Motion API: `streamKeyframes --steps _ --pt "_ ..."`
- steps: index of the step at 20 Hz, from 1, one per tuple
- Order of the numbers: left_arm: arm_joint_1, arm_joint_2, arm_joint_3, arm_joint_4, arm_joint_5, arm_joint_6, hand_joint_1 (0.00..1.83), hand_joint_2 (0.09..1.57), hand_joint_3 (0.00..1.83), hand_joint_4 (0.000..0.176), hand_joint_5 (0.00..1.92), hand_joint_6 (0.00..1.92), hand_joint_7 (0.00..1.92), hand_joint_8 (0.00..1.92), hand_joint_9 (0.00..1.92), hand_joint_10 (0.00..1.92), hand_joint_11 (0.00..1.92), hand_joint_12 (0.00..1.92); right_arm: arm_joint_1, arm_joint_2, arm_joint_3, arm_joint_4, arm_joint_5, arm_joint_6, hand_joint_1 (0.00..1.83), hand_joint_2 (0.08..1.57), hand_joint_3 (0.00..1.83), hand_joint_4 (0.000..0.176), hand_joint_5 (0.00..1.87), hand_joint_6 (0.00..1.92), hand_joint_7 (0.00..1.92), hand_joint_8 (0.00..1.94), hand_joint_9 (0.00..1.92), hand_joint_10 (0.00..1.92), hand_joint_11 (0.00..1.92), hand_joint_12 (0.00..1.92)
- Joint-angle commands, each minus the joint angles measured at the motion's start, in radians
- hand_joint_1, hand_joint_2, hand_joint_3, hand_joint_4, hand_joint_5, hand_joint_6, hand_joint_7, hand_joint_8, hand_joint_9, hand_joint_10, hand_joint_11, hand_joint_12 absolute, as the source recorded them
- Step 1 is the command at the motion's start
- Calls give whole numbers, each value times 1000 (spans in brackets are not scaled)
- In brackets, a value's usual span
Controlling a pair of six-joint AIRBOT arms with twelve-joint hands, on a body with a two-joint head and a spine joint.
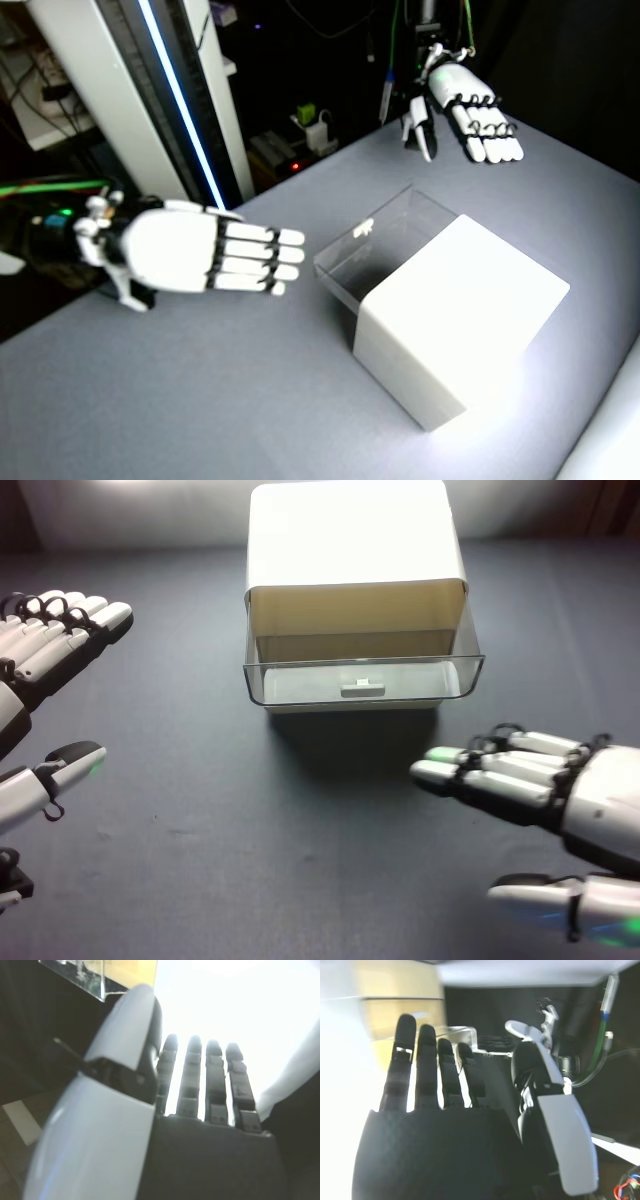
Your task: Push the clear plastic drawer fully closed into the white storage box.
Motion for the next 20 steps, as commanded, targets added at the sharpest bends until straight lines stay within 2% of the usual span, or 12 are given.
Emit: streamKeyframes --steps 1,3,5,7,11,12,14,15,16,17,20 --pt "-2 1 5 -12 -132 -5 822 1384 0 0 0 0 0 0 0 0 0 0 32 -18 12 -17 95 23 344 1378 0 0 24 2 8 0 129 5 0 603" --pt "3 1 4 -18 -139 -5 859 1380 0 0 0 0 0 0 0 0 0 0 67 -58 41 -54 71 62 448 1355 0 0 67 9 62 10 206 27 0 843" --pt "5 2 4 -23 -143 -5 835 1385 1 0 0 0 0 0 0 0 0 0 97 -91 62 -79 53 73 456 1358 0 0 63 1 63 3 214 19 0 850" --pt "5 3 4 -27 -146 -4 852 1379 0 0 0 0 0 0 0 0 0 0 127 -116 76 -97 39 73 401 1364 2 0 13 2 43 1 191 4 0 697" --pt "12 3 4 -44 -156 -4 869 1379 0 1 0 0 0 0 0 0 0 0 166 -152 95 -120 27 74 407 1362 0 0 0 0 5 0 145 0 0 658" --pt "12 3 4 -46 -156 -4 861 1386 1 0 0 0 0 0 0 0 0 0 172 -156 98 -121 27 74 364 1374 2 0 0 0 0 0 95 2 0 541" --pt "12 3 5 -50 -158 -4 859 1392 4 5 0 0 0 0 0 0 0 0 188 -165 105 -125 27 74 307 1383 5 0 0 0 0 0 69 1 0 449" --pt "12 3 5 -51 -160 -4 879 1391 2 5 0 0 0 0 0 0 0 0 193 -168 109 -125 27 74 255 1391 4 0 0 0 0 0 15 2 0 285" --pt "12 3 5 -51 -162 -4 893 1387 0 0 0 0 0 0 0 0 0 0 198 -171 113 -126 26 74 270 1392 2 0 0 0 0 0 2 0 0 178" --pt "12 3 4 -51 -164 -4 898 1384 0 3 0 0 0 0 0 0 0 0 203 -172 116 -126 26 74 310 1387 0 0 0 0 0 0 0 0 0 35" --pt "13 3 4 -51 -165 -4 787 1382 1 7 0 0 0 0 0 0 0 0 215 -173 122 -126 26 74 307 1383 0 0 0 0 0 0 0 0 0 0"
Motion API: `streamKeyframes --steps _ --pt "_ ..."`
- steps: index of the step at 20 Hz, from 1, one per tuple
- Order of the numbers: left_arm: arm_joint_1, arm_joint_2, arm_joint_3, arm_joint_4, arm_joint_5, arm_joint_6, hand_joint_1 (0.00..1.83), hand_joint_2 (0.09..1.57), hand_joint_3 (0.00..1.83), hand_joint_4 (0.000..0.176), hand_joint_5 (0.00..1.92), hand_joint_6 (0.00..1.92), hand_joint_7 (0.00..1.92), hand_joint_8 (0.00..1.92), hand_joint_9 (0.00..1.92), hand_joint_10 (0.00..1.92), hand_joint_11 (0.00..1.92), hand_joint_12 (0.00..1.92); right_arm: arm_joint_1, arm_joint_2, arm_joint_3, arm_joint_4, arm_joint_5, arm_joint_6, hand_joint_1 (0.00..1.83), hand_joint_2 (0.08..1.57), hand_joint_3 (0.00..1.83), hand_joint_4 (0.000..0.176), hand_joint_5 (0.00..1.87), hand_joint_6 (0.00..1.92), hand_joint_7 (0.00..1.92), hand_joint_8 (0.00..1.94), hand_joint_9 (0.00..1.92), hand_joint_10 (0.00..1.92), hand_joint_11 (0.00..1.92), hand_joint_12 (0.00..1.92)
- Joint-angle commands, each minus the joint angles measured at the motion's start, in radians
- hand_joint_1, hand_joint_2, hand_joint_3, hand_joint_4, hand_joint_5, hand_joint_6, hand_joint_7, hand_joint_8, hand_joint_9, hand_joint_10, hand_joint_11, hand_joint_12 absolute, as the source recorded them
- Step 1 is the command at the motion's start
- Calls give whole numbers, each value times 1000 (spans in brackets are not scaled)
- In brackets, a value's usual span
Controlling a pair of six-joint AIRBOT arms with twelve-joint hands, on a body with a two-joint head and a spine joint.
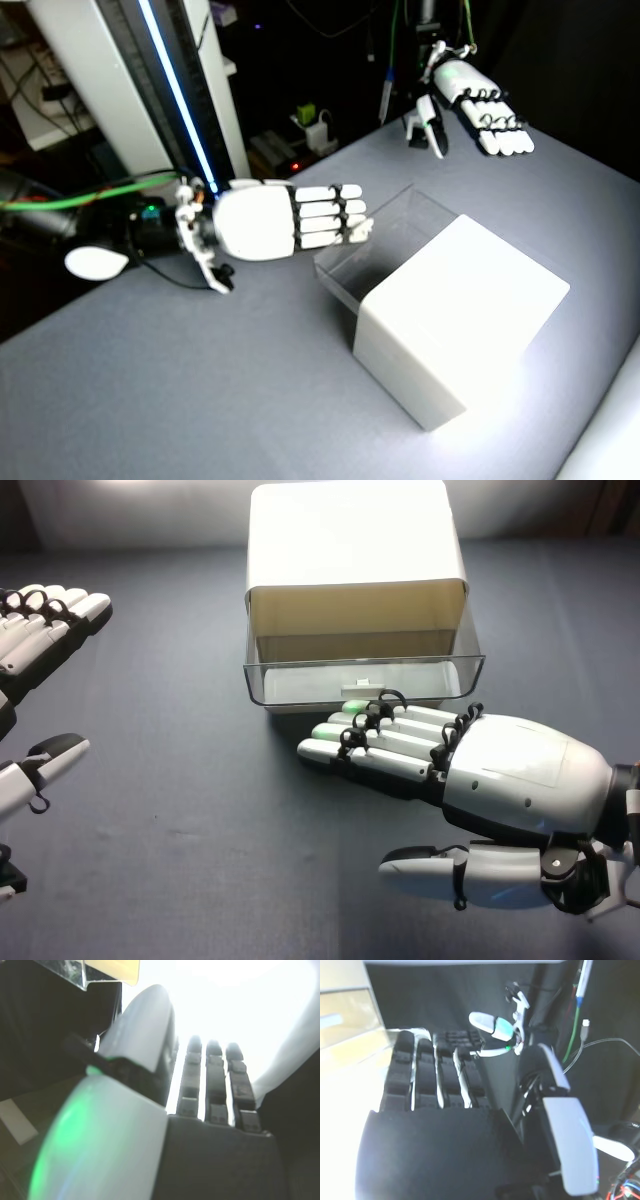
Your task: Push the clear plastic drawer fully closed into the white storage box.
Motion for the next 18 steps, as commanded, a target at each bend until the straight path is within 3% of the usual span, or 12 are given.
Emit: streamKeyframes --steps 1,4,6,8,9,12,15,17,18 --pt "-3 3 4 -8 -134 -3 756 1383 2 10 0 0 0 0 0 0 0 0 16 -3 1 8 120 5 306 1378 0 0 0 0 0 0 0 0 0 0" --pt "-2 3 4 -9 -136 -3 732 1374 0 7 0 0 0 0 0 0 0 0 24 -4 8 8 117 5 366 1366 0 0 0 0 0 0 0 0 0 0" --pt "-1 3 4 -11 -138 -3 717 1377 0 7 0 0 0 0 0 0 0 0 33 -7 18 12 106 3 282 1396 7 0 0 0 0 0 0 0 0 0" --pt "0 2 4 -11 -138 -3 561 1378 4 0 0 0 0 0 0 0 0 0 41 -10 25 20 96 -6 258 1410 6 0 0 0 0 0 0 0 0 0" --pt "0 2 4 -12 -139 -3 519 1391 8 0 0 0 0 0 0 0 0 0 45 -11 29 26 91 -14 345 1389 0 0 1 0 0 0 0 0 0 0" --pt "1 2 4 -12 -141 -3 618 1405 2 0 0 0 0 0 0 0 0 0 57 -12 37 41 77 -39 400 1375 0 0 0 0 0 0 0 0 0 0" --pt "1 2 4 -13 -141 -3 828 1384 0 0 0 0 0 0 0 0 0 0 72 -13 47 64 65 -72 385 1377 0 0 0 0 0 0 0 0 0 0" --pt "1 2 4 -13 -142 -3 831 1378 0 0 0 0 0 0 0 0 0 0 84 -17 55 83 50 -96 356 1387 3 0 0 0 0 0 0 0 0 0" --pt "1 2 4 -13 -142 -3 833 1378 0 0 0 0 0 0 0 0 0 0 91 -23 60 95 37 -109 432 1368 0 0 8 3 0 0 0 0 0 0"
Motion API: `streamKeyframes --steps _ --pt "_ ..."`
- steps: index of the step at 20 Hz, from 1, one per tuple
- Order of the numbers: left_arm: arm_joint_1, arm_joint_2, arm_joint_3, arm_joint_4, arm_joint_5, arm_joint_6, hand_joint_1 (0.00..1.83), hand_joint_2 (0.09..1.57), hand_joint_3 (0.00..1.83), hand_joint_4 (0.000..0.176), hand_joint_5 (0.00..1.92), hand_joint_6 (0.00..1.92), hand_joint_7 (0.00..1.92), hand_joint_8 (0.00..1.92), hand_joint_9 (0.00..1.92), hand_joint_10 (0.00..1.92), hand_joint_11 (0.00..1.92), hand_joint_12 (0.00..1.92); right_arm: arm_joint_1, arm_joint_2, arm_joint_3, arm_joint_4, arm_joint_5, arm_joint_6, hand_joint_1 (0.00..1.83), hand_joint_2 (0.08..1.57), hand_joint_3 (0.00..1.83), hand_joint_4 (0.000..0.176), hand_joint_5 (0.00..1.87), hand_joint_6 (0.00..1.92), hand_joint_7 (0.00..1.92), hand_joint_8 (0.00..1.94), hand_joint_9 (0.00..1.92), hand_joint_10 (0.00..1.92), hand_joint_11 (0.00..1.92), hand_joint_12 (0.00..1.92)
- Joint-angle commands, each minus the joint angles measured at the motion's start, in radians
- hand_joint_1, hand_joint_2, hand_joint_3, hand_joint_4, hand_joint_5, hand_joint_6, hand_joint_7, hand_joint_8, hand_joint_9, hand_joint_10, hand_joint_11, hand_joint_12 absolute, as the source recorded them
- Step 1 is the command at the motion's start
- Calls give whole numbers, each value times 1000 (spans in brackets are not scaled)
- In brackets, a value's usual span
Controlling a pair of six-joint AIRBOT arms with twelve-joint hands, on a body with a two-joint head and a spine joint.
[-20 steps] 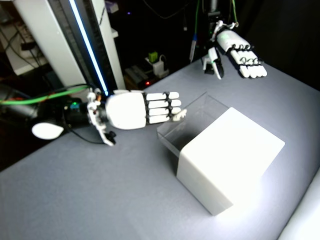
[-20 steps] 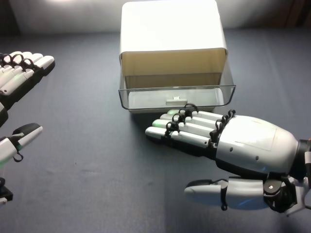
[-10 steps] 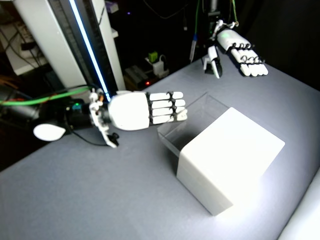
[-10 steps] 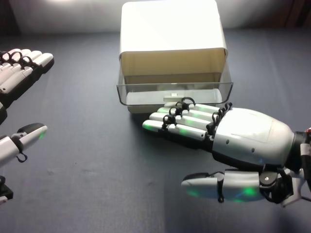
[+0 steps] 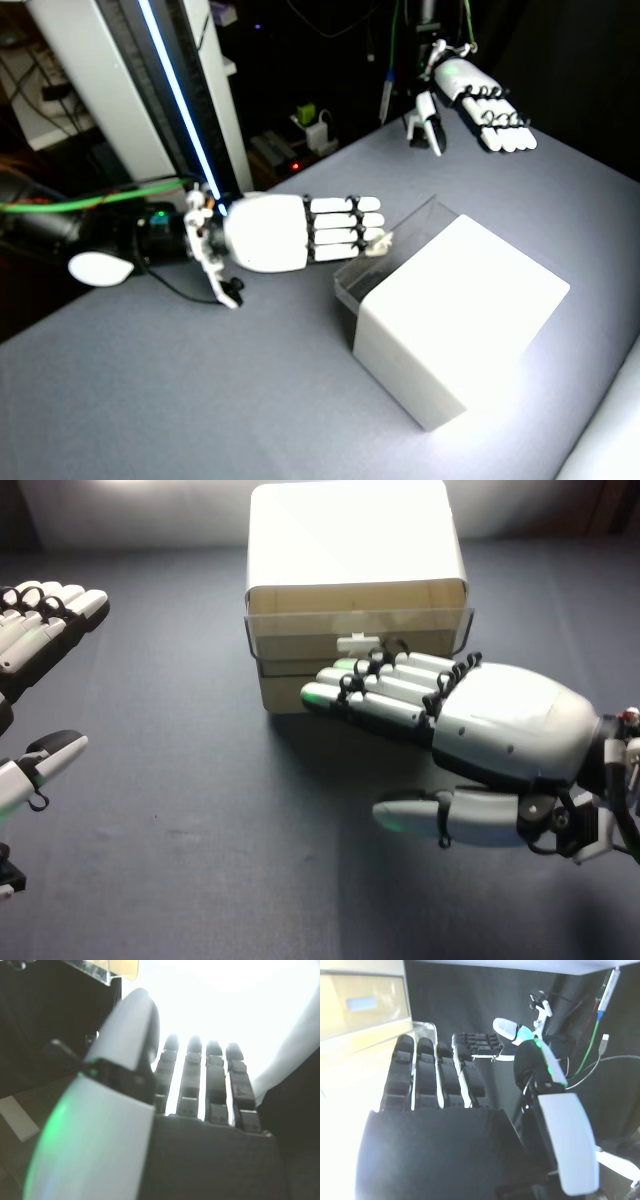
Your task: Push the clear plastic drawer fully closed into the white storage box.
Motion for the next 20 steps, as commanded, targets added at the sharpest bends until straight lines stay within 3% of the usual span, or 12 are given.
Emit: streamKeyframes --steps 1,4,5,7,9,11,14,15,16,17,18,20 --pt "-1 2 4 -10 -128 -4 855 1378 0 0 0 0 0 0 0 0 0 0 18 -9 11 27 97 -11 527 1352 0 0 18 6 0 0 0 0 0 0" --pt "1 2 4 -10 -128 -4 852 1382 0 0 9 3 0 0 0 0 0 0 42 -32 36 52 63 -43 320 1373 5 0 0 0 0 0 0 0 0 0" --pt "1 2 4 -10 -128 -4 848 1376 0 0 13 4 0 0 0 0 0 0 49 -38 43 65 52 -60 240 1382 8 13 0 0 0 0 0 0 0 0" --pt "1 2 5 -10 -128 -4 823 1379 0 0 0 0 0 0 0 0 0 0 57 -46 54 91 40 -84 254 1386 6 32 0 0 0 0 0 0 0 0" --pt "2 1 5 -10 -128 -4 827 1383 1 0 0 0 0 0 0 0 0 0 65 -56 72 126 33 -100 319 1398 4 8 0 0 0 0 0 0 0 0" --pt "3 -1 5 -10 -127 -4 787 1392 4 0 0 0 0 0 0 0 0 0 71 -59 82 145 22 -110 306 1393 1 0 0 0 0 0 0 0 0 0" --pt "4 -1 5 -11 -133 -4 798 1389 1 0 0 0 0 0 0 0 0 0 71 -58 63 131 25 -110 302 1378 0 24 0 0 0 0 0 0 0 0" --pt "5 -1 4 -13 -135 -4 802 1390 1 0 0 0 0 0 0 0 0 0 71 -58 53 120 31 -104 303 1373 0 25 0 0 0 0 0 0 0 0" --pt "7 -1 4 -15 -139 -4 814 1389 0 0 0 0 0 0 0 0 0 0 71 -57 42 101 43 -89 242 1361 0 3 0 0 0 0 0 0 16 9" --pt "10 0 3 -18 -143 -4 808 1389 1 0 0 0 0 0 0 0 0 0 71 -49 25 75 59 -68 246 1354 0 17 0 0 0 0 0 0 30 21" --pt "12 0 2 -21 -145 -4 808 1389 1 0 0 0 0 0 0 0 0 0 70 -44 15 63 69 -60 246 1354 0 17 0 0 0 0 0 0 30 21" --pt "17 0 1 -27 -153 -4 824 1379 0 0 0 0 0 0 0 0 0 0 61 -28 -8 27 99 -33 394 1347 2 0 17 4 0 0 48 11 0 363"
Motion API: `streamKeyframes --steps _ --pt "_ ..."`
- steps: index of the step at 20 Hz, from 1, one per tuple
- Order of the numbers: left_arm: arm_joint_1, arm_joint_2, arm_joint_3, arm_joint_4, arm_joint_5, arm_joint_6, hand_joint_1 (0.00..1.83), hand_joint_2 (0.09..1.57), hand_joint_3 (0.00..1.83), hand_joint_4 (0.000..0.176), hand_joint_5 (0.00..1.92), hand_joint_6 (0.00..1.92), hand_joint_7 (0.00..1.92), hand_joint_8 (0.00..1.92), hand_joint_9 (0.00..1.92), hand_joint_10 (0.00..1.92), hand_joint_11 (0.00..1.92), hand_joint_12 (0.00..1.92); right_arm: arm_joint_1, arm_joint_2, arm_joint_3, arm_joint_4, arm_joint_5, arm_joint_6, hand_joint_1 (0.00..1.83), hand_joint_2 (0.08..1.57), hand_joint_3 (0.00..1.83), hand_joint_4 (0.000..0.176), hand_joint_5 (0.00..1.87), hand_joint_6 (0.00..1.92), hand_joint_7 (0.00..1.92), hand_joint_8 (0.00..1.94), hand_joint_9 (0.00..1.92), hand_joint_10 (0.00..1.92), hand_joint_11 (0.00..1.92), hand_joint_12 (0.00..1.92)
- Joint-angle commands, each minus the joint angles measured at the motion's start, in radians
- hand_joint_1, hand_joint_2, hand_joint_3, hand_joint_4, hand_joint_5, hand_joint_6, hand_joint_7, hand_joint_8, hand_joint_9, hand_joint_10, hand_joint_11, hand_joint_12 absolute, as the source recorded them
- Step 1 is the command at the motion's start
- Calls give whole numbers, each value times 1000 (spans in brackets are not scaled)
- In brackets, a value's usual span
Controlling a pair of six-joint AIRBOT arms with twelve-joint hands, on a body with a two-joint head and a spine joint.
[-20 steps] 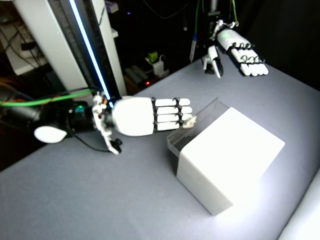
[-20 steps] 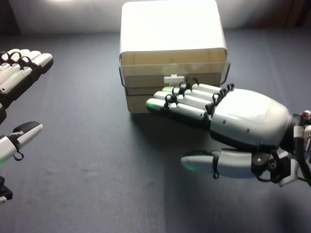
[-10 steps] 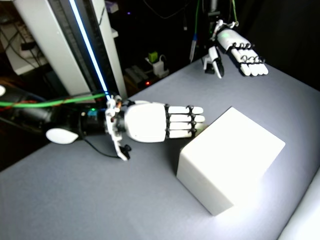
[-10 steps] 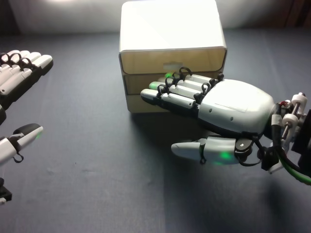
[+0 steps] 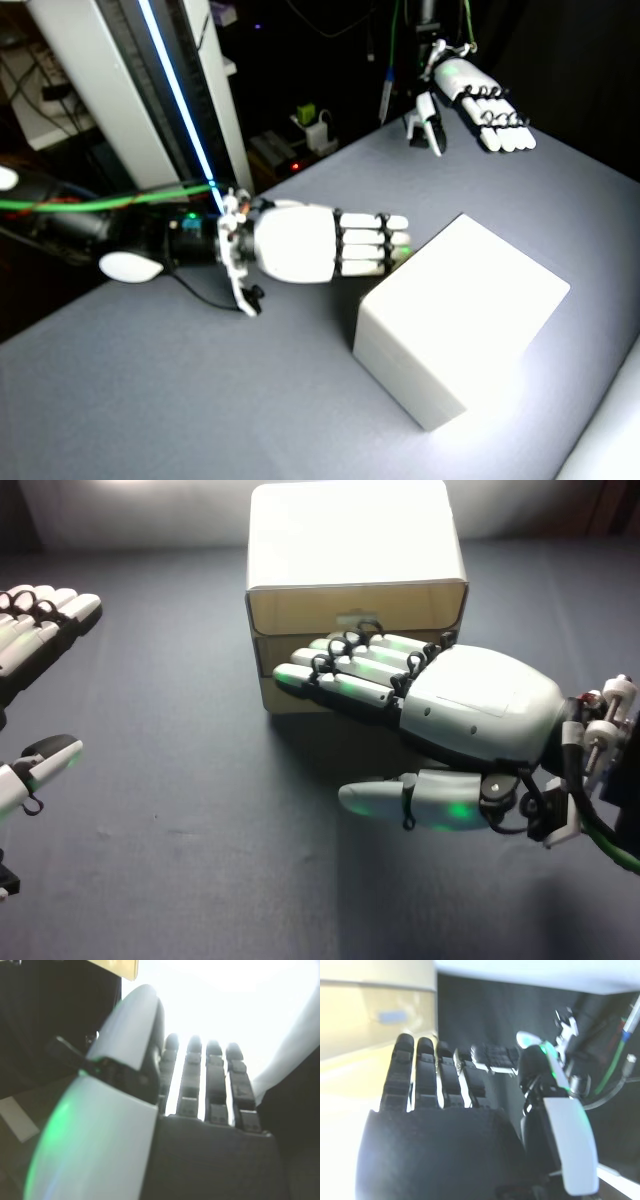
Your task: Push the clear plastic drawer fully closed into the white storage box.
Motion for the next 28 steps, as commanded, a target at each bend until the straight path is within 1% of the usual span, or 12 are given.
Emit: streamKeyframes --steps 1,7,9,14,15,17,20,21,23,24,26,28 --pt "0 0 1 -8 -139 -3 831 1376 0 0 0 0 0 0 0 0 0 0 0 11 -9 -7 144 22 395 1352 2 0 31 5 0 0 115 27 0 475" --pt "4 4 -4 -10 -158 -3 815 1370 0 9 0 0 0 0 0 0 0 0 -96 112 -87 -43 269 93 307 1388 3 0 32 7 78 10 160 7 0 854" --pt "10 5 -9 -11 -180 -3 794 1376 0 15 0 0 0 0 0 0 0 0 -149 180 -123 -13 345 93 210 1390 0 0 0 0 21 8 2 0 0 30" --pt "32 11 -19 -20 -222 -3 645 1344 0 14 0 0 0 0 0 0 0 0 -241 316 -190 94 447 20 248 1369 0 60 0 0 0 0 0 0 0 0" --pt "32 11 -19 -20 -226 -3 599 1331 0 0 0 0 0 0 0 0 0 0 -267 346 -202 134 468 -10 224 1339 0 22 0 0 0 0 0 0 0 0" --pt "32 12 -19 -23 -239 -3 548 1312 0 0 0 0 0 0 0 0 0 0 -321 392 -216 221 517 -58 160 1334 0 0 0 0 0 0 0 0 0 0" --pt "32 15 -19 -27 -253 -3 370 1312 0 0 0 0 0 0 0 0 0 0 -412 428 -226 355 627 -109 121 1350 2 11 0 0 0 0 0 0 0 0" --pt "31 16 -19 -28 -257 -2 315 1315 1 0 0 0 0 0 0 0 0 0 -446 435 -227 395 666 -117 116 1349 1 52 0 0 0 0 0 0 0 0" --pt "31 15 -20 -29 -269 -1 225 1322 4 0 0 0 0 0 0 0 0 0 -464 444 -230 445 710 -125 134 1347 0 37 0 0 0 0 0 0 0 0" --pt "31 16 -21 -30 -280 -1 153 1314 1 27 0 0 0 0 0 0 0 0 -467 447 -230 465 731 -126 179 1351 1 35 0 0 0 0 0 0 0 0" --pt "27 23 -23 -30 -284 1 132 1328 5 37 0 0 0 0 0 0 0 0 -470 453 -230 487 765 -127 195 1363 4 90 0 0 0 0 0 0 0 0" --pt "18 32 -23 -26 -284 7 201 1336 3 59 0 0 0 0 0 0 0 0 -471 463 -232 498 800 -127 218 1345 0 106 0 0 0 0 0 0 0 0"
